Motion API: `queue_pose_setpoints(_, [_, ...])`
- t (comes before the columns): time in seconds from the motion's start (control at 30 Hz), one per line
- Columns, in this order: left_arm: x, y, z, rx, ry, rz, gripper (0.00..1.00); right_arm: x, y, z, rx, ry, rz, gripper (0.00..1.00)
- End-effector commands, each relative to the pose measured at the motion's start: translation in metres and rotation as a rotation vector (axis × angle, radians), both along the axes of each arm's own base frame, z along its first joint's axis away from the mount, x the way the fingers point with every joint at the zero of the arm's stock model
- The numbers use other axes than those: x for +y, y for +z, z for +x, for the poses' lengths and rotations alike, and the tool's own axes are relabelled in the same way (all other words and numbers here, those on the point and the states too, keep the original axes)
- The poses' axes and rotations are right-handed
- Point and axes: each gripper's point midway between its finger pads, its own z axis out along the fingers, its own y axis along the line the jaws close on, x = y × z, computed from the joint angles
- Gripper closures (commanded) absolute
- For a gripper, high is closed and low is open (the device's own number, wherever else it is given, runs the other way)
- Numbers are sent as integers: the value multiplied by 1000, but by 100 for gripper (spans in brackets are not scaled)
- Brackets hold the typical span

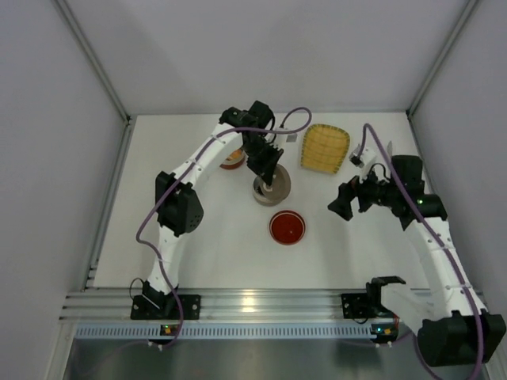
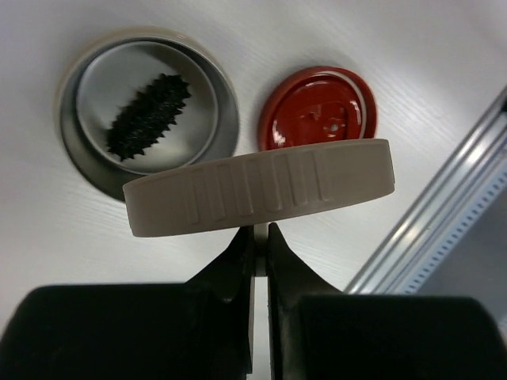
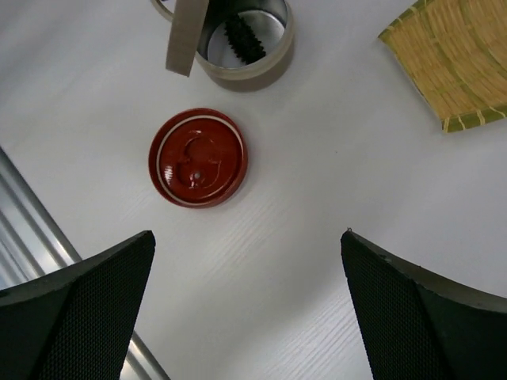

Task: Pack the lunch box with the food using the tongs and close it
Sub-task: Adjust the box lid.

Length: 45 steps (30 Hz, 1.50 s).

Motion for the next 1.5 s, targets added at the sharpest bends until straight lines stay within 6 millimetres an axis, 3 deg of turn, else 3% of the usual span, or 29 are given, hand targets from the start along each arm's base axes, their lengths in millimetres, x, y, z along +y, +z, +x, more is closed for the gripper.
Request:
queue_pose_setpoints(0.0, [-7, 48, -33, 122, 72, -139, 100, 16, 49, 45, -281, -209, 3, 1])
queue_pose_setpoints(0.13, [-1, 51, -25, 93, 185, -106, 100, 44, 47, 46, -242, -152, 68, 1])
queue_pose_setpoints(0.27, [2, 54, -27, 115, 293, -95, 100, 73, 59, 58, -240, -125, 131, 1])
queue_pose_setpoints(0.33, [2, 59, -25, 100, 324, -103, 100, 86, 54, 63, -180, -121, 156, 0])
queue_pose_setpoints(0.53, [14, 68, -34, 73, 372, -107, 100, 135, 66, 55, -94, -12, 285, 1])
queue_pose_setpoints(0.67, [19, 71, -39, 52, 381, -128, 100, 147, 70, 57, -67, 0, 317, 0])
queue_pose_setpoints(0.8, [12, 85, -41, 34, 380, -223, 100, 156, 64, 60, -14, 23, 339, 1])
queue_pose_setpoints(1.03, [-1, 92, -38, 26, 365, -312, 100, 167, 57, 62, 21, 65, 338, 3])
queue_pose_setpoints(1.13, [-5, 92, -38, 28, 348, -333, 100, 173, 54, 59, 40, 105, 337, 16])
queue_pose_setpoints(1.17, [-6, 94, -38, 25, 340, -342, 100, 175, 51, 60, 47, 112, 335, 28])
queue_pose_setpoints(1.23, [-8, 96, -39, 25, 325, -357, 100, 178, 52, 58, 56, 132, 343, 40])
queue_pose_setpoints(1.27, [-9, 96, -37, 16, 323, -363, 100, 179, 50, 59, 74, 133, 348, 52])
queue_pose_setpoints(1.47, [-4, 96, -20, -82, 357, -347, 100, 194, 41, 61, 210, 157, 400, 78])
